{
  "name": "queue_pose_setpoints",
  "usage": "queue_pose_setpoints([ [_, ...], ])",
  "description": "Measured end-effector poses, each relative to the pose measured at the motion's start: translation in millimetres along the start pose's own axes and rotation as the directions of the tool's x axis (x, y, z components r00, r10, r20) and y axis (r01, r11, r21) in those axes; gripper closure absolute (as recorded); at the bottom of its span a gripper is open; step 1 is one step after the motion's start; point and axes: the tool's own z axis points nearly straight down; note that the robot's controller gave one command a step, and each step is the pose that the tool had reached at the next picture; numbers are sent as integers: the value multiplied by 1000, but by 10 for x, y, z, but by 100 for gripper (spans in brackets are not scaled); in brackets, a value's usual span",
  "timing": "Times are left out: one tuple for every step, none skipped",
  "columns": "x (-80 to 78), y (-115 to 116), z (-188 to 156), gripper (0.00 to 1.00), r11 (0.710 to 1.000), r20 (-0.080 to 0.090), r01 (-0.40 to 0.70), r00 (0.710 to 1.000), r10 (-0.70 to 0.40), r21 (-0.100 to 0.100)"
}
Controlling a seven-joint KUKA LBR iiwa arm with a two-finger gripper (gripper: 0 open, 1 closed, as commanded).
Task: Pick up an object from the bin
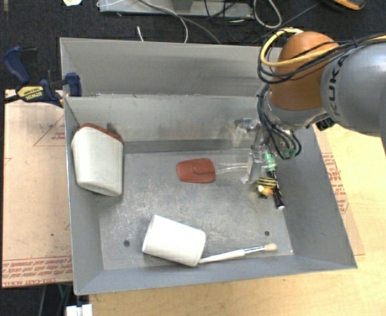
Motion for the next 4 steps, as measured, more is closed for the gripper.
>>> queue_pose_setpoints([
  [-20,1,-42,0,1000,7,1,1000,-1,1],
  [81,485,443,0,983,10,-186,983,186,-2],
  [163,593,558,0,986,9,-166,986,166,-3],
  [108,652,560,0,974,9,-228,974,228,-4],
])
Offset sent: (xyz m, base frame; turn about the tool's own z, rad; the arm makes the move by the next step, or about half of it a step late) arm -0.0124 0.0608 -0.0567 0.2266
